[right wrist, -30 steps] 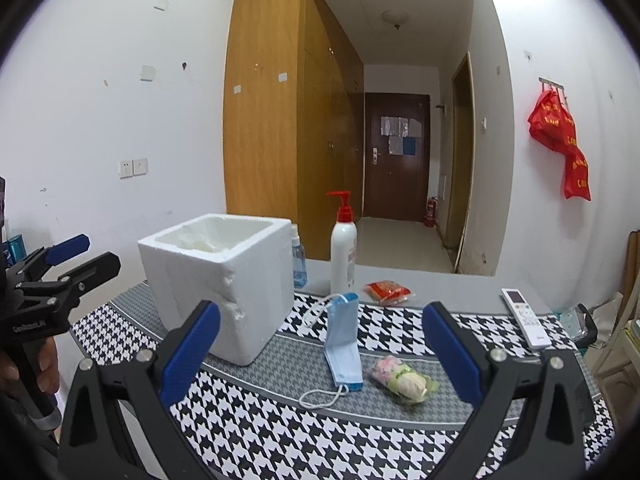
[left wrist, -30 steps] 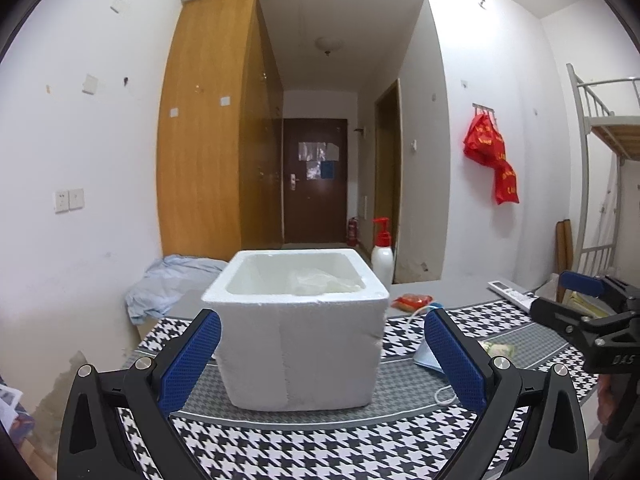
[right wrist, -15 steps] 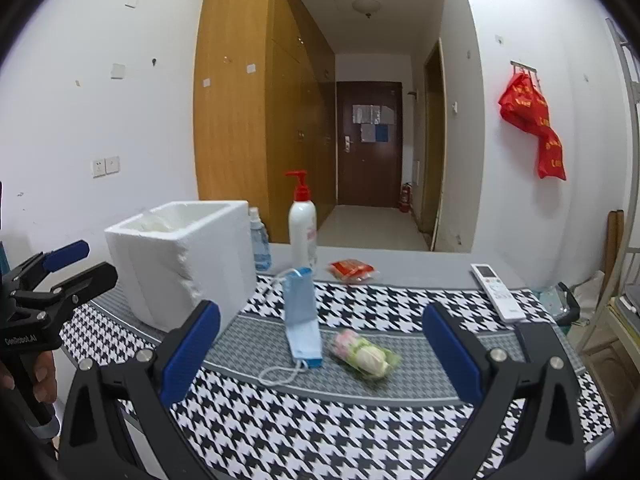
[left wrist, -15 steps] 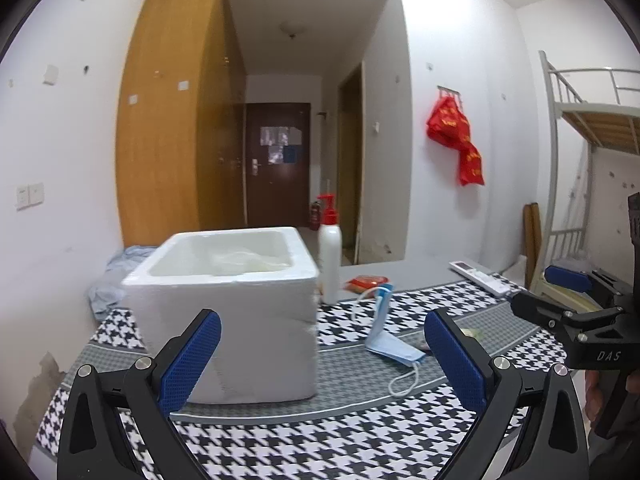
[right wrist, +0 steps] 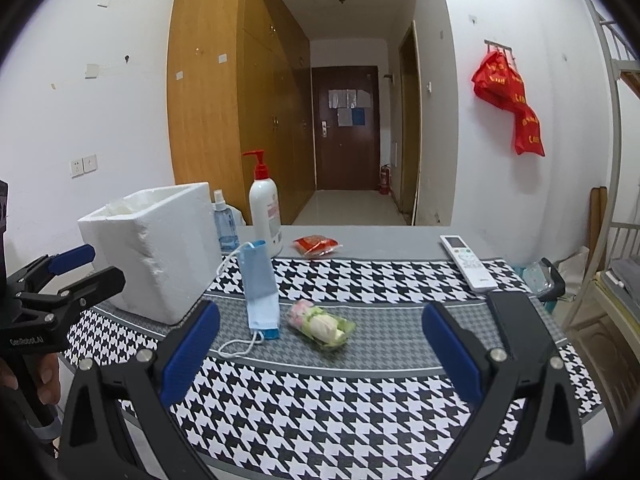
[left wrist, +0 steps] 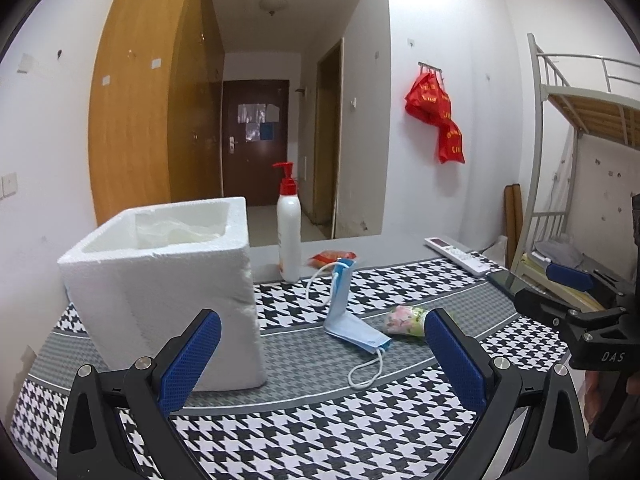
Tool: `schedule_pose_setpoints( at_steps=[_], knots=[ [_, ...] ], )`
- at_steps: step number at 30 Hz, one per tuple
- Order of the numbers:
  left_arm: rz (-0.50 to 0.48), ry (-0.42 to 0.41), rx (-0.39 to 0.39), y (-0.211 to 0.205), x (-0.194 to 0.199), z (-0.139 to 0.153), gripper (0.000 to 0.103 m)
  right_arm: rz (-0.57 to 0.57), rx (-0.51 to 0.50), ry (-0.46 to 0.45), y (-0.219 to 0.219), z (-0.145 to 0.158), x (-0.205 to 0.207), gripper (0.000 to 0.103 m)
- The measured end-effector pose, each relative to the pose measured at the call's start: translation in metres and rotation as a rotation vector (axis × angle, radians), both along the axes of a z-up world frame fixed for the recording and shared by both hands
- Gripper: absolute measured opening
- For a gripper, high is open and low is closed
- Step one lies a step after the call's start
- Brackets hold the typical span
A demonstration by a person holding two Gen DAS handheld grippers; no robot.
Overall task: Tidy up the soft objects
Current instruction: 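Reach the right gripper to the wrapped fruit bundle and close on it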
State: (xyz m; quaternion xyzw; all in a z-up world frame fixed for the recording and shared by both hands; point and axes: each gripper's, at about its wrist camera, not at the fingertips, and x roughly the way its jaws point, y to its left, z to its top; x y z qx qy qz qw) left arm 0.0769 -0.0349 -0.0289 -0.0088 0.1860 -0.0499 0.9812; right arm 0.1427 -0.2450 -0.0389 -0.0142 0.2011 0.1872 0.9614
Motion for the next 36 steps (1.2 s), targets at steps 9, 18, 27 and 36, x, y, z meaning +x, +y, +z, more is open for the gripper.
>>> schedule_pose_setpoints(
  at_steps=[9,18,27,36],
  knots=[
    [0.023,0.07,0.005,-0.008,0.022,-0.01,0.102,0.021,-0.022,0.046,0.001,-0.012,0.024,0.102],
    [0.046,0.145,-0.011,-0.019,0.044,-0.026,0.102,0.036,-0.058,0.114,-0.001,-0.022,0.046,0.102],
    [0.057,0.199,-0.011,-0.03,0.07,-0.037,0.102,0.051,-0.074,0.173,-0.002,-0.034,0.071,0.102],
    [0.06,0.237,0.008,-0.037,0.087,-0.044,0.102,0.078,-0.086,0.22,-0.004,-0.041,0.087,0.102]
  ],
)
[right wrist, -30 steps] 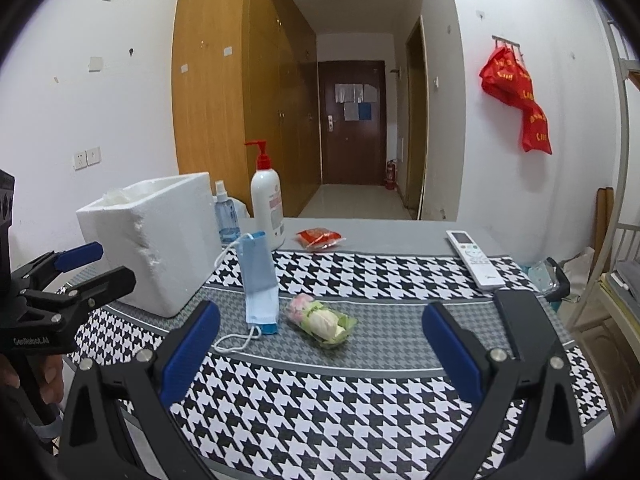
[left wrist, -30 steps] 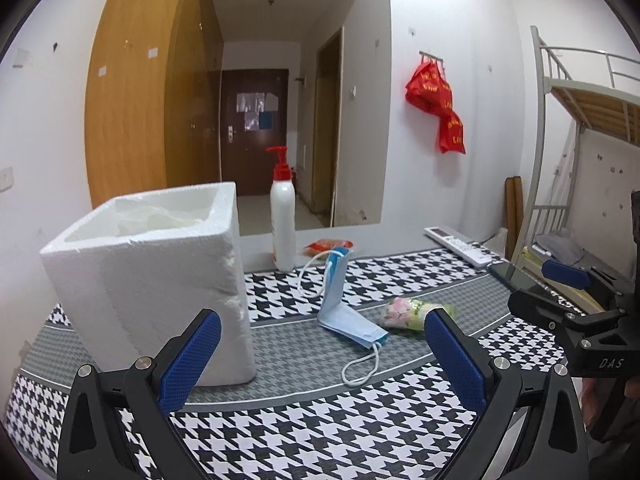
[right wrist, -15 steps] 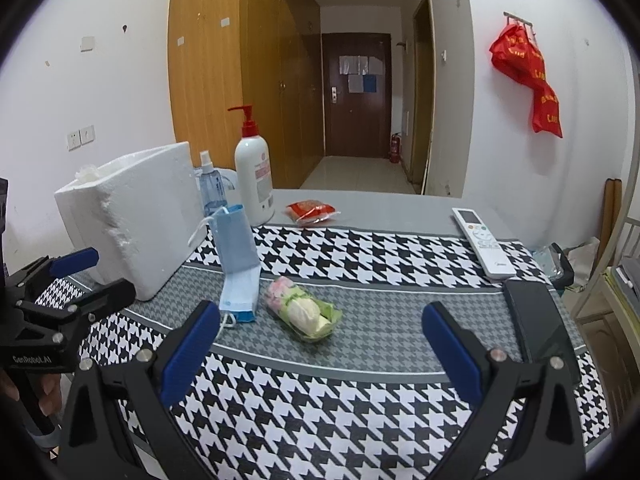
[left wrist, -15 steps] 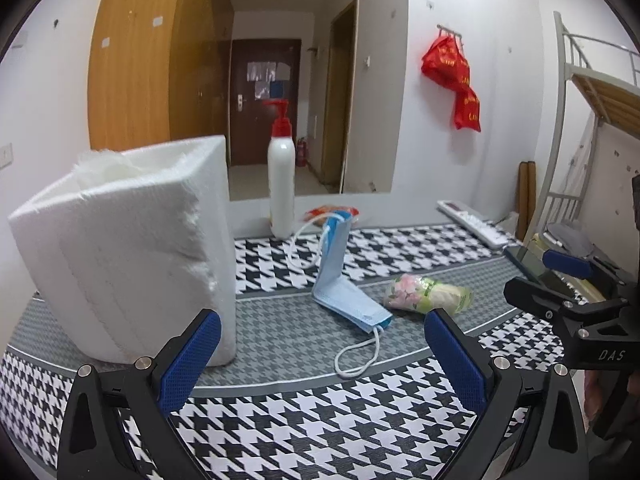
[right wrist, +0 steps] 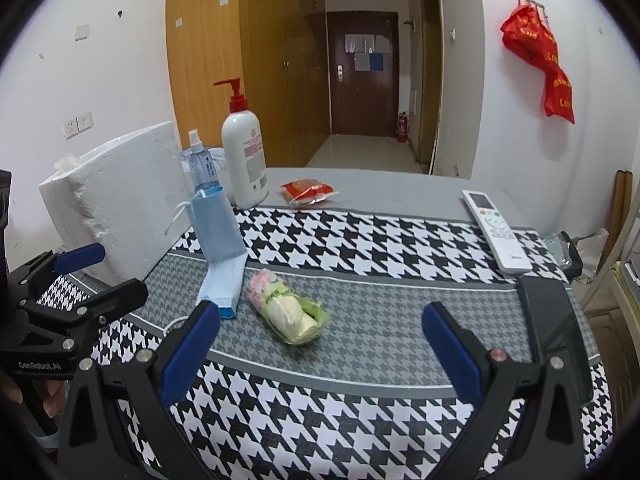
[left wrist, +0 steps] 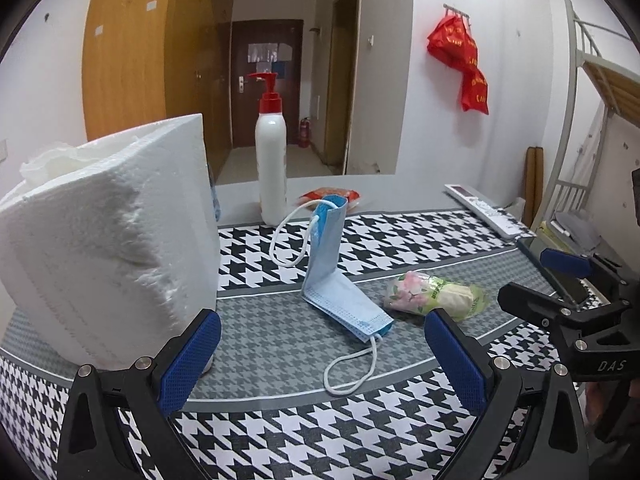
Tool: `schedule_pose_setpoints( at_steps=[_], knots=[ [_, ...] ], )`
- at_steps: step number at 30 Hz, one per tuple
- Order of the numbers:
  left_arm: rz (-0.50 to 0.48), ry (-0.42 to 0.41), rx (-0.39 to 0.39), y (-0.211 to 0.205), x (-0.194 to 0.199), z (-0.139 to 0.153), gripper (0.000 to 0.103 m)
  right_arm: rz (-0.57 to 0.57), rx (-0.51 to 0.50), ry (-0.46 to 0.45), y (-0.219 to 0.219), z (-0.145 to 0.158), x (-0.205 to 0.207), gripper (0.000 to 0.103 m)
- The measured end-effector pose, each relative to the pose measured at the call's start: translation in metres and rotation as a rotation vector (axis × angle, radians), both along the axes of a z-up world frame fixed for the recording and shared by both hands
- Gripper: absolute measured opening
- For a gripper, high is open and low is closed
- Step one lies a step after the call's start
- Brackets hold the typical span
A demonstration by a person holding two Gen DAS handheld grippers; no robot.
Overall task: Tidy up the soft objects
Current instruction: 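Reach the right gripper to the wrapped fruit bundle and close on it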
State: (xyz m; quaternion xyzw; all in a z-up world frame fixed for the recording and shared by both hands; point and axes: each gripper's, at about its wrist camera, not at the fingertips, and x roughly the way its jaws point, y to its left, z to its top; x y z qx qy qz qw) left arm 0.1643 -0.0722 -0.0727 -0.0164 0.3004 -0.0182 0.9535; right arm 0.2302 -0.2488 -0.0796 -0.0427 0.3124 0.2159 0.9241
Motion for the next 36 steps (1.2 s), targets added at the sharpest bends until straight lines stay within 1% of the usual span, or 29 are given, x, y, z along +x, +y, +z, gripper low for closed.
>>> schedule_pose_setpoints(
  at_steps=[2,10,14,17,21,23,25,27,28,29,33,34,35,36],
  knots=[
    [0.004,0.009,0.011,-0.002,0.006,-0.002,0.102,-0.001,-0.007,0.01,0.0,-0.002,0.004,0.102],
    [0.011,0.075,-0.023,-0.003,0.03,-0.01,0.102,0.029,-0.029,0.036,0.004,-0.005,0.019,0.102],
    [0.012,0.094,0.008,-0.008,0.038,-0.016,0.102,0.043,-0.04,0.066,0.006,-0.01,0.027,0.102],
    [-0.003,0.123,-0.009,-0.008,0.043,-0.02,0.102,0.063,-0.052,0.086,0.01,-0.015,0.032,0.102],
    [0.007,0.161,-0.021,-0.006,0.051,-0.026,0.102,0.106,-0.065,0.102,0.017,-0.018,0.035,0.102],
    [0.012,0.171,-0.035,-0.003,0.053,-0.028,0.102,0.127,-0.065,0.113,0.019,-0.02,0.038,0.102],
    [0.012,0.177,-0.031,-0.003,0.053,-0.029,0.102,0.136,-0.075,0.118,0.021,-0.022,0.041,0.102],
    [0.011,0.177,-0.027,-0.003,0.054,-0.029,0.102,0.156,-0.082,0.126,0.024,-0.024,0.044,0.098],
    [0.012,0.177,-0.03,-0.002,0.054,-0.029,0.102,0.163,-0.085,0.134,0.024,-0.025,0.046,0.093],
    [0.015,0.179,-0.029,-0.002,0.054,-0.029,0.102,0.176,-0.088,0.142,0.026,-0.027,0.047,0.087],
    [0.026,0.204,-0.023,0.001,0.059,-0.034,0.102,0.212,-0.115,0.158,0.032,-0.032,0.049,0.078],
    [0.024,0.207,-0.025,0.002,0.059,-0.034,0.102,0.223,-0.115,0.164,0.034,-0.033,0.05,0.073],
    [0.022,0.21,-0.027,0.002,0.059,-0.034,0.102,0.234,-0.117,0.174,0.036,-0.035,0.051,0.07],
    [0.019,0.212,-0.028,0.002,0.059,-0.034,0.102,0.239,-0.122,0.181,0.037,-0.037,0.053,0.07]
  ],
)
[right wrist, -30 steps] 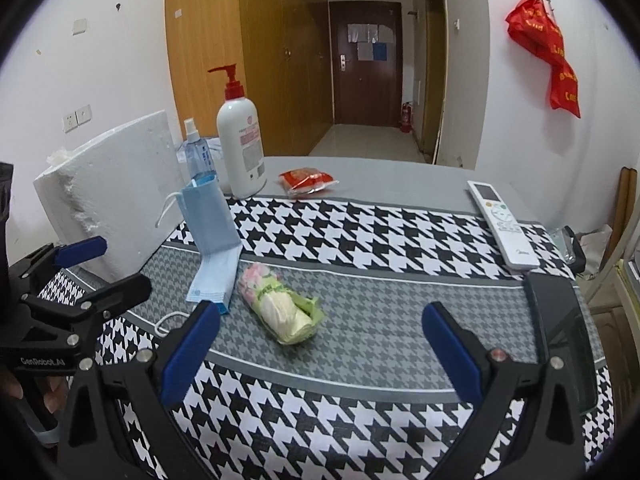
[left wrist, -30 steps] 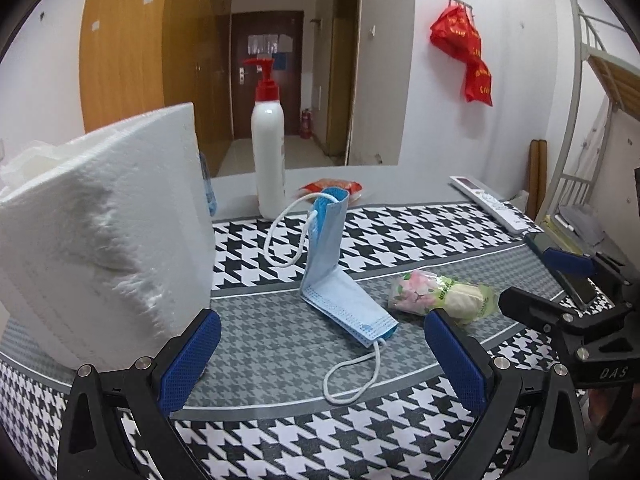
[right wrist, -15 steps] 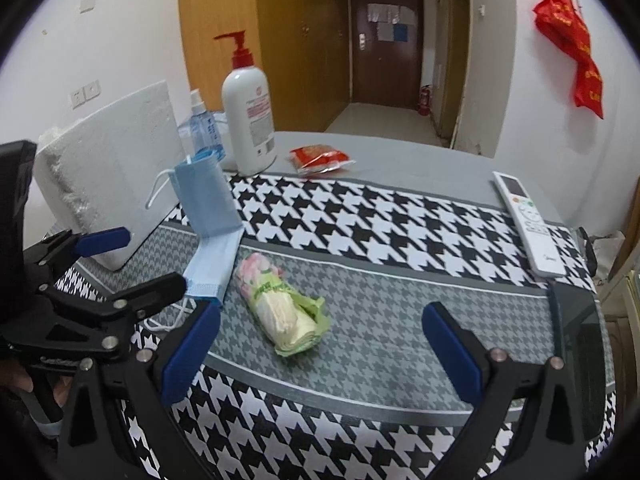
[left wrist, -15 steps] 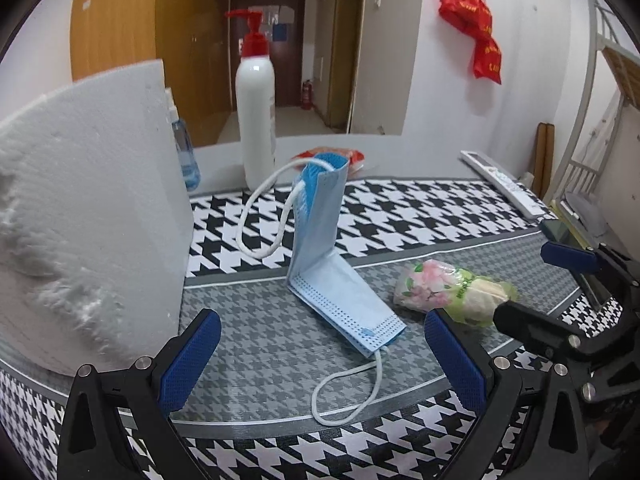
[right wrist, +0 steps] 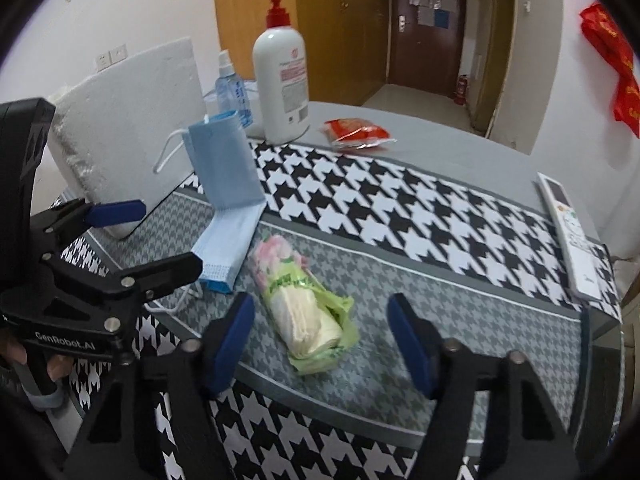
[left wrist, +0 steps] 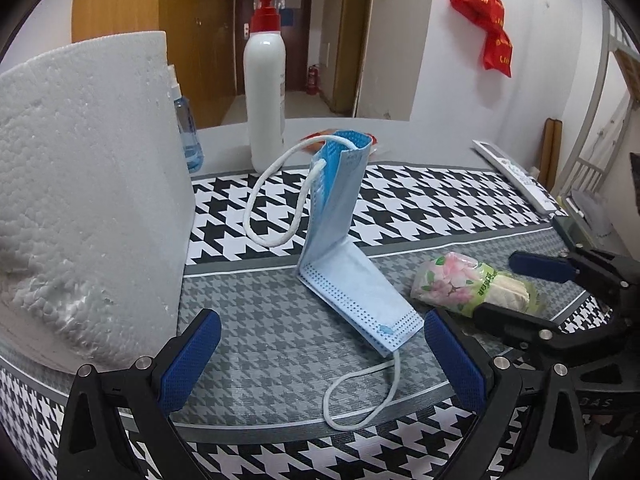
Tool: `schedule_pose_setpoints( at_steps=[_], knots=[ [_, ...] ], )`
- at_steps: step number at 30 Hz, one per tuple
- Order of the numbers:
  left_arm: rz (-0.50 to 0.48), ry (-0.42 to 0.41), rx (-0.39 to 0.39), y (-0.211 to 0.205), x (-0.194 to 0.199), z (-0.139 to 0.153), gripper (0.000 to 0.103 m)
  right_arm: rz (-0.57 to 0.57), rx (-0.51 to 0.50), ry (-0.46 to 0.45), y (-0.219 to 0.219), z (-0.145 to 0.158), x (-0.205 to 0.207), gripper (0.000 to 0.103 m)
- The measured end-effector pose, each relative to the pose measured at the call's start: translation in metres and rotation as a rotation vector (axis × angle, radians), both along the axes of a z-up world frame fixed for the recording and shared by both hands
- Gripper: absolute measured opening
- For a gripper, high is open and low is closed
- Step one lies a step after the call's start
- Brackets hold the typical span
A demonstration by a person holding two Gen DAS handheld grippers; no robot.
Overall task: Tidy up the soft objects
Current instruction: 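Reach the right gripper to the wrapped fruit bundle and close on it, then grasp the blue face mask with the left gripper and lift it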
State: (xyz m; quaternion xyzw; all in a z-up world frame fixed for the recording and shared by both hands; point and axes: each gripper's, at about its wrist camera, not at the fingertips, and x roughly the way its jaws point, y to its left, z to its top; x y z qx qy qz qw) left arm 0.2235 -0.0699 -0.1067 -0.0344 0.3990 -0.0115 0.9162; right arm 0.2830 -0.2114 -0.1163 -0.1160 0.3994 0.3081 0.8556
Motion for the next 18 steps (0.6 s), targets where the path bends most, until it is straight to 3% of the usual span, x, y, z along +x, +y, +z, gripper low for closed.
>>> schedule_pose_setpoints(
  at_steps=[3,4,5,11,18],
  knots=[
    [-0.014,0.001,0.002,-0.002,0.0,0.0,0.102,0.019,0.001,0.031,0.003,-0.006,0.003,0.062],
    [-0.015,0.002,0.006,-0.003,0.001,0.0,0.102,0.024,0.011,0.044,0.003,-0.007,0.004,0.051],
    [-0.017,0.005,0.009,-0.003,0.002,-0.001,0.102,0.027,0.016,0.052,0.004,-0.009,0.005,0.046],
    [-0.02,0.025,0.006,-0.007,0.007,-0.004,0.102,0.014,0.042,0.058,-0.002,-0.007,0.001,0.035],
    [-0.006,0.034,0.005,-0.014,0.015,-0.007,0.102,-0.038,0.16,0.074,-0.027,0.001,0.006,0.033]
  ],
)
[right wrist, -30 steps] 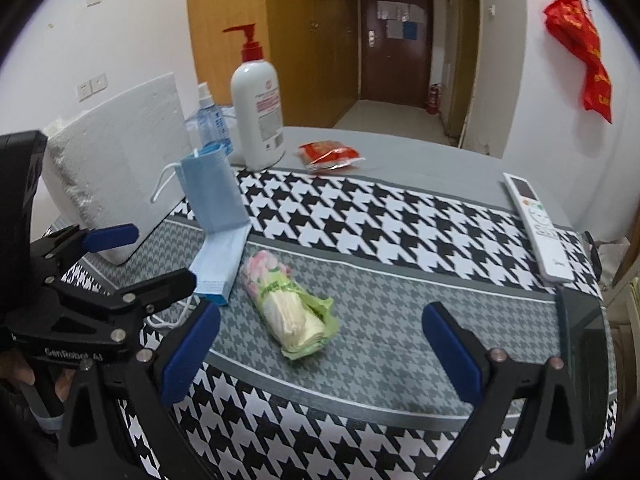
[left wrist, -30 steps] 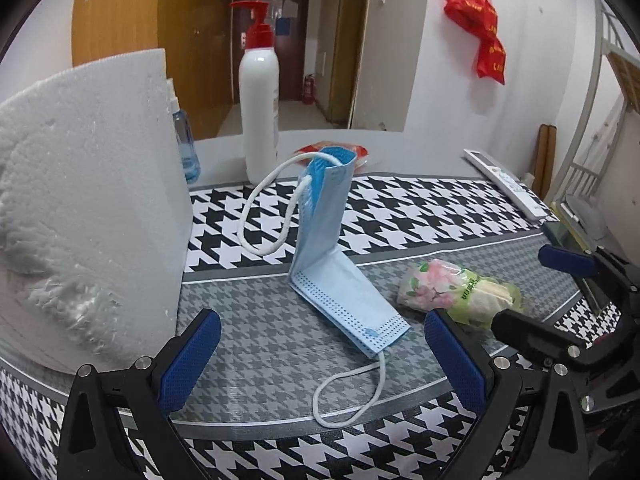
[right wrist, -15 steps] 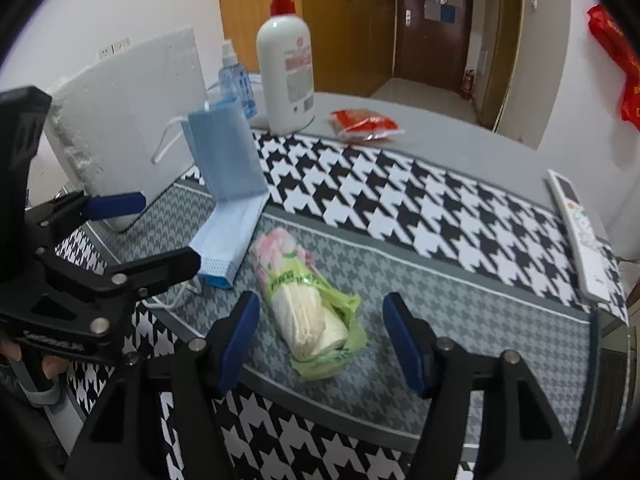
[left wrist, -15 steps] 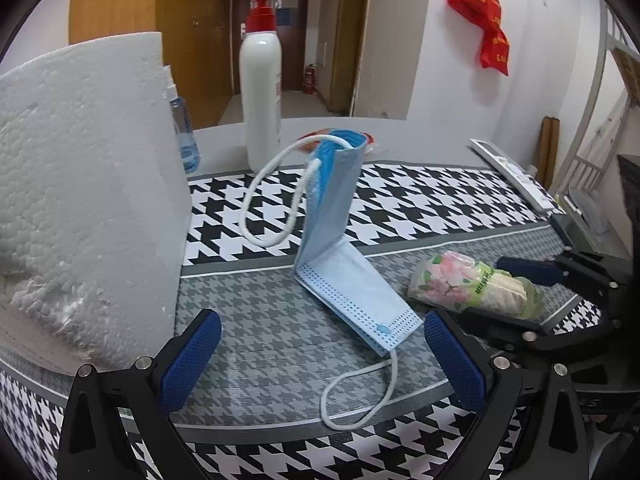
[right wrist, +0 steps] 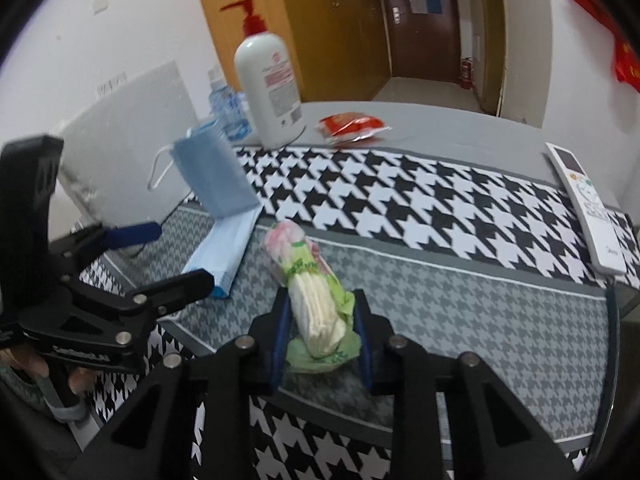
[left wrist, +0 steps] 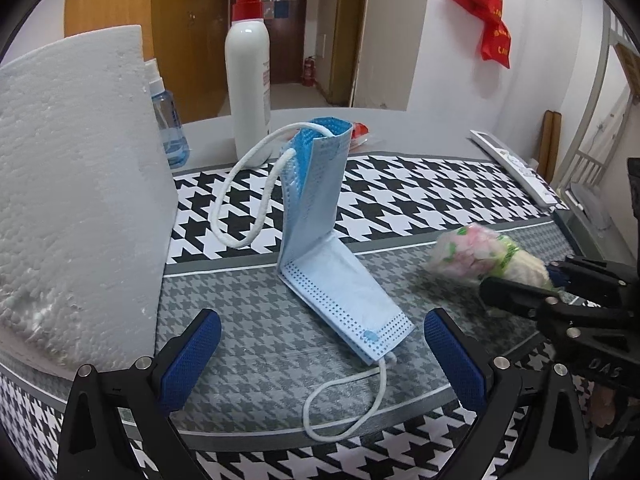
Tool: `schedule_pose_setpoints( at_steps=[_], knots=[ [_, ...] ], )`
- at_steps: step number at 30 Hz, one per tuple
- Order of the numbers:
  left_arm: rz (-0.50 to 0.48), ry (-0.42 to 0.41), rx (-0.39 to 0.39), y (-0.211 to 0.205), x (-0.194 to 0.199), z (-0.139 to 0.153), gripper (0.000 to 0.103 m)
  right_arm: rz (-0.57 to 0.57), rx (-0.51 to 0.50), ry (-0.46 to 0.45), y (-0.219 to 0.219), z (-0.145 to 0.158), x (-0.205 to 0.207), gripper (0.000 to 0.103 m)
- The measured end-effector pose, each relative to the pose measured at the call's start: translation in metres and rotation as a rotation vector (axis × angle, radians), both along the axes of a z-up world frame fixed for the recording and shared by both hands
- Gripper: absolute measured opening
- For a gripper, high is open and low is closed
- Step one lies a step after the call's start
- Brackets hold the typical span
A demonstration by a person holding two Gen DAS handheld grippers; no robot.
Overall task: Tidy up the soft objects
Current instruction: 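Grasp the blue face mask with the left gripper and lift it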
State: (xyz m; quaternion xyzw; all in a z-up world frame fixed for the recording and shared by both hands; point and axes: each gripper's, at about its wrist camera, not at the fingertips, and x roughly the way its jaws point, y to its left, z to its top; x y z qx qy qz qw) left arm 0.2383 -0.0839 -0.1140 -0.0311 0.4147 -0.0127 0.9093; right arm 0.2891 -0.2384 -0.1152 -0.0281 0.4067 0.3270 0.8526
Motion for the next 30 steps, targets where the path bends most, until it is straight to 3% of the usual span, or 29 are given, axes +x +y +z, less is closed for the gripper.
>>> schedule_pose_setpoints(
  at_steps=[9,16,21,23,28,30],
  knots=[
    [0.023,0.018,0.005,-0.009,0.012,-0.005,0.101,-0.039,0.043,-0.01,-0.012,0.007,-0.001,0.033],
    [0.027,0.046,-0.002,-0.012,0.016,-0.01,0.085,-0.045,0.062,-0.013,-0.017,0.011,-0.004,0.034],
    [0.019,0.048,0.014,-0.015,0.017,-0.012,0.066,-0.059,0.068,-0.013,-0.019,0.011,-0.004,0.034],
    [0.007,0.041,0.015,-0.018,0.016,-0.011,0.049,-0.063,0.071,-0.014,-0.021,0.012,-0.004,0.034],
    [0.005,0.024,0.046,-0.022,0.015,-0.011,0.021,-0.071,0.072,-0.016,-0.023,0.012,-0.006,0.034],
    [-0.001,0.021,0.016,-0.019,0.016,-0.011,0.018,-0.071,0.074,-0.017,-0.024,0.012,-0.007,0.034]
  ],
)
